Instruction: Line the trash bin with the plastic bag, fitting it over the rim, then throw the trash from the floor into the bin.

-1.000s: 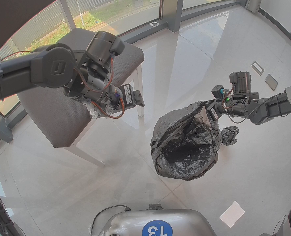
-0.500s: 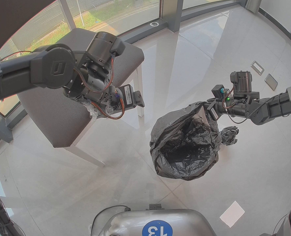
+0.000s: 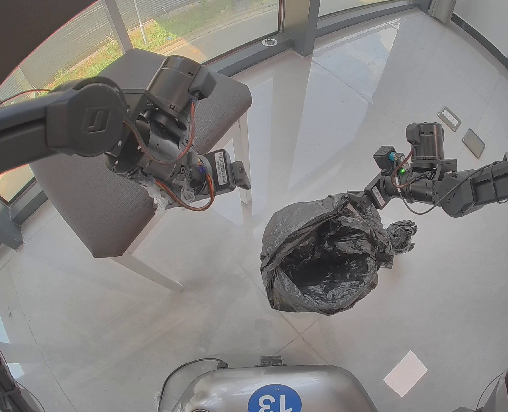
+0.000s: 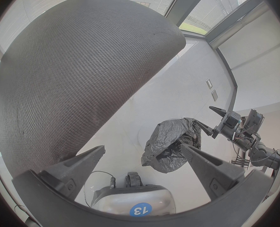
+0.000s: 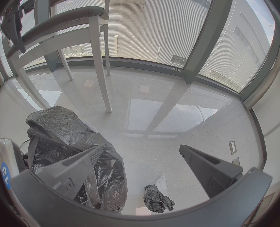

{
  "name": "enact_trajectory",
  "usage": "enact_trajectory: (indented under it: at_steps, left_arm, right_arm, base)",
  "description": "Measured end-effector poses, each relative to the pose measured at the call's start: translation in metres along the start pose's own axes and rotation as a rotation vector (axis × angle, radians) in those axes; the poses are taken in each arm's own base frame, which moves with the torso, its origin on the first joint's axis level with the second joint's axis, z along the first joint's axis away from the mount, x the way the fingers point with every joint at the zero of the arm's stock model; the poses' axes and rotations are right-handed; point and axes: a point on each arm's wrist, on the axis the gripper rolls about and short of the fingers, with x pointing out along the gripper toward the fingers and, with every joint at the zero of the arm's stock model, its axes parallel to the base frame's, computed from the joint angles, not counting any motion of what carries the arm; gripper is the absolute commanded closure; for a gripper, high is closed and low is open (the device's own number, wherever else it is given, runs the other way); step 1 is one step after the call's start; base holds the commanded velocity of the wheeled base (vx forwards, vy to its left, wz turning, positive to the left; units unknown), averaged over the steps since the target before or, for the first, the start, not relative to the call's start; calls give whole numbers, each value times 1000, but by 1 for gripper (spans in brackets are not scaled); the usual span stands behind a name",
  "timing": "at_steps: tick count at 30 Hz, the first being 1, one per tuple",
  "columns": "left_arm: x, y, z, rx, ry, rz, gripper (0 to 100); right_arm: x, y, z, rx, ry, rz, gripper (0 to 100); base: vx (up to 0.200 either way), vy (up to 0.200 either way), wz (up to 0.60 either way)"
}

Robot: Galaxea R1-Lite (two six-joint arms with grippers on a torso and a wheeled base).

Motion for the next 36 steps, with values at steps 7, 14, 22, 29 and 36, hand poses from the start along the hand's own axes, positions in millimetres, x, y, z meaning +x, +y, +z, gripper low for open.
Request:
enact_trajectory:
  at_steps: [7,14,22,29,36]
  left_arm:
    - [-2,-11,-11,101,13,-7,0]
    - [0,-36,-28,256,-7,-56,0]
    - [26,-64,-49,357,-1,-97,0]
    - [59,-79,-52,457,-54,-158,0]
    - [87,-74,-44,566,-120,-197,0]
  right_arm:
    - [-16,8,-8,2,34,23,0]
    - [-60,11,-19,7,74,28,0]
    - [-118,8,-40,32,116,-7,0]
    - [-150,8,-49,43,119,-37,0]
    - [-163,7,-47,44,101,-58,0]
  base:
    - [0,0,0]
    - [0,0,0]
    - [0,0,0]
    - [0,0,0]
    - [0,0,0]
